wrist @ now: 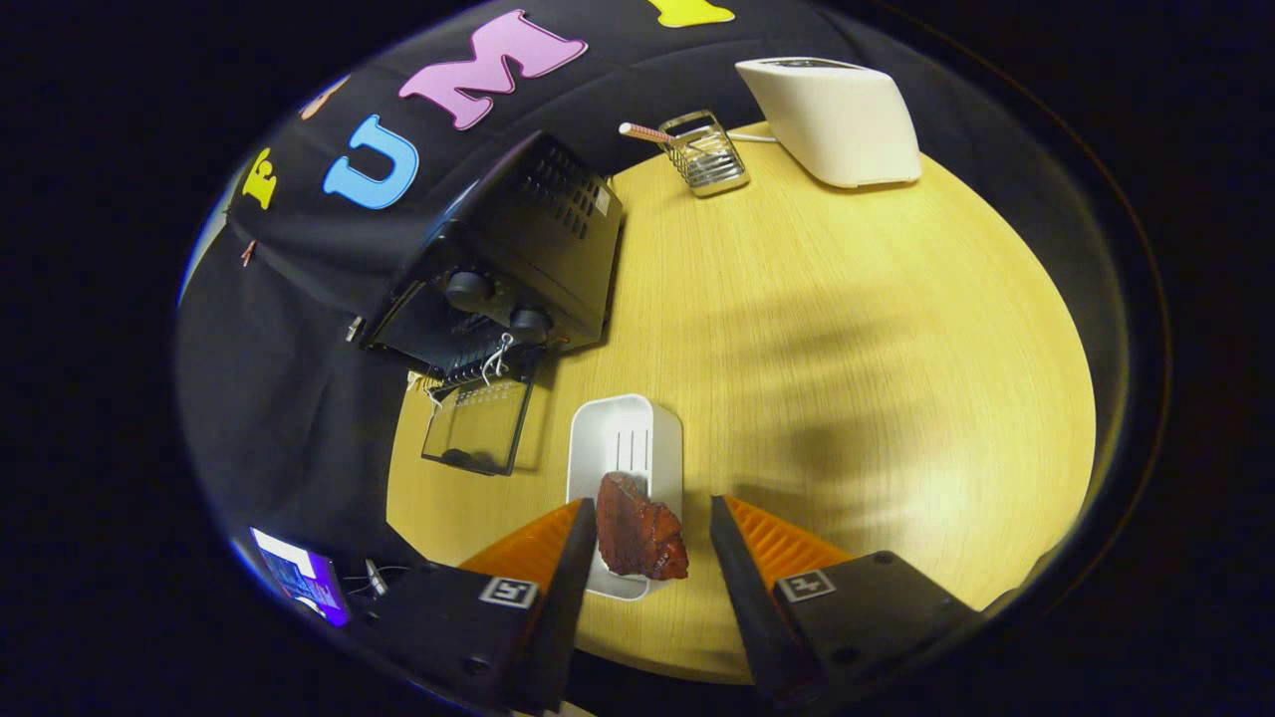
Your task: Open the toaster oven, put the food inside, and close the toaster oven door.
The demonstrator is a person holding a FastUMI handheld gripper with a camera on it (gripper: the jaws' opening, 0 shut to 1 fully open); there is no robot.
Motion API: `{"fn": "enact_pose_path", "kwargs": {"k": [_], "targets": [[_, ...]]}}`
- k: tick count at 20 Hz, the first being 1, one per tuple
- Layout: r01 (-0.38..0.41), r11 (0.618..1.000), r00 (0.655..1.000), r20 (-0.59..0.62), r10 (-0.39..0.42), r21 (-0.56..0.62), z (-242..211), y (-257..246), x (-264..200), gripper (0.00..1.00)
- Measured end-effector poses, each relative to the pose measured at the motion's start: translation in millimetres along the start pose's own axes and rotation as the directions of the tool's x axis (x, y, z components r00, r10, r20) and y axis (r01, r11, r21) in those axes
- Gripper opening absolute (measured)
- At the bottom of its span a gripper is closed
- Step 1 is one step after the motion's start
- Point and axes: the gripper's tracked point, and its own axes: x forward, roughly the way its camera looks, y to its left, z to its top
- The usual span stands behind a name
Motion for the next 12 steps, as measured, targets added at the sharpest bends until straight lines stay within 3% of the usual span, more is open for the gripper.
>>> {"fn": "enact_pose_path", "kwargs": {"k": [1,4,7,12], "targets": [[-0.006,1.000,1.000,-0.011,0.006,0.009,-1.1,0.2,-0.2,0.55],[-0.016,1.000,0.999,-0.048,0.017,0.021,-7.5,2.6,1.4,0.55],[-0.023,0.998,0.998,-0.058,0.026,0.050,-5.4,3.0,2.1,0.28],[-0.071,0.995,0.996,-0.042,0.074,0.069,-1.0,9.9,-0.8,0.17]]}}
